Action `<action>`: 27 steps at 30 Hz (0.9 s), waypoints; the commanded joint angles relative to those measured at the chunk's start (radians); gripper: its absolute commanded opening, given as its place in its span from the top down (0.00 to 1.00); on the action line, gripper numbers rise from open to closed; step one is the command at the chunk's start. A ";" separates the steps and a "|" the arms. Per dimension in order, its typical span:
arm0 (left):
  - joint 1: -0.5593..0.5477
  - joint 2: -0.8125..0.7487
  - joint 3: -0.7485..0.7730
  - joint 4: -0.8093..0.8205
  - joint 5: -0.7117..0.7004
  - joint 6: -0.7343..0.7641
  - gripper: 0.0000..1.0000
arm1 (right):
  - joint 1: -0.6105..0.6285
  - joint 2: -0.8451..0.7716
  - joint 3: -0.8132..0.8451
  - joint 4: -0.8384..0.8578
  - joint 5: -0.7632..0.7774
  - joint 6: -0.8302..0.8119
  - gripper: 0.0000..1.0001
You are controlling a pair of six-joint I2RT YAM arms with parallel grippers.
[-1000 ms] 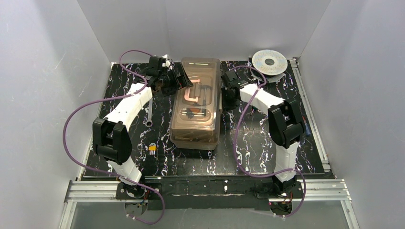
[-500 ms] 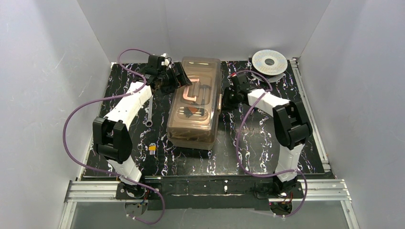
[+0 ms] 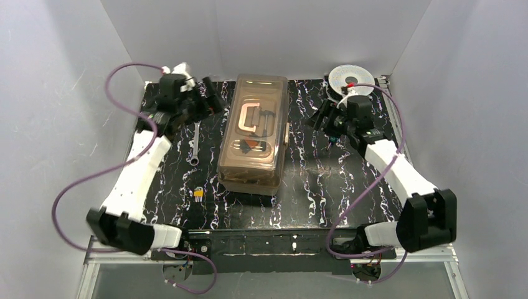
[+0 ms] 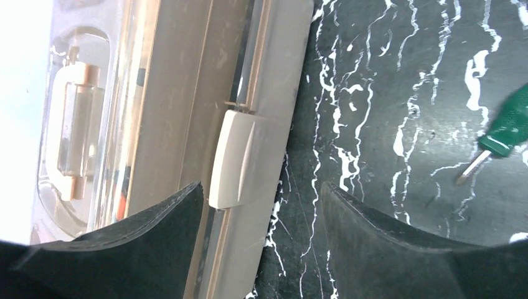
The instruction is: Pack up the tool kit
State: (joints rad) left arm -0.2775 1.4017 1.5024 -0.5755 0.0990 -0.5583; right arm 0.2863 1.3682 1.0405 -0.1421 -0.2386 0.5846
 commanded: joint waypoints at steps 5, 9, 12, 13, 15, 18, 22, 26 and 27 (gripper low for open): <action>0.127 -0.268 -0.257 -0.071 -0.205 -0.114 0.02 | -0.016 -0.242 -0.139 -0.022 0.136 -0.016 0.21; 0.128 -0.337 -0.450 -0.043 -0.171 -0.167 0.02 | -0.018 -0.386 -0.235 -0.042 0.221 -0.037 0.21; 0.127 -0.360 -0.580 0.007 -0.119 -0.212 0.02 | -0.019 -0.477 -0.298 -0.052 0.256 -0.047 0.21; 0.127 -0.359 -0.620 0.036 -0.084 -0.229 0.02 | -0.020 -0.503 -0.316 -0.053 0.268 -0.049 0.21; 0.118 -0.351 -0.694 0.116 -0.006 -0.260 0.02 | -0.020 -0.540 -0.347 -0.053 0.293 -0.056 0.21; 0.030 -0.334 -0.746 0.220 0.000 -0.284 0.02 | -0.022 -0.556 -0.371 -0.064 0.365 -0.057 0.21; -0.180 -0.262 -0.662 0.201 -0.180 -0.256 0.02 | -0.037 -0.544 -0.369 -0.077 0.419 -0.074 0.22; -0.184 -0.247 -0.596 0.124 -0.284 -0.215 0.02 | -0.050 -0.557 -0.404 -0.009 0.465 -0.119 0.21; -0.174 -0.261 -0.589 0.119 -0.316 -0.187 0.02 | -0.051 -0.566 -0.438 0.061 0.448 -0.174 0.21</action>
State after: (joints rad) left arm -0.4541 1.1641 0.8509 -0.4191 -0.0925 -0.8028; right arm 0.2459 0.8257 0.6659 -0.2287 0.1513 0.5201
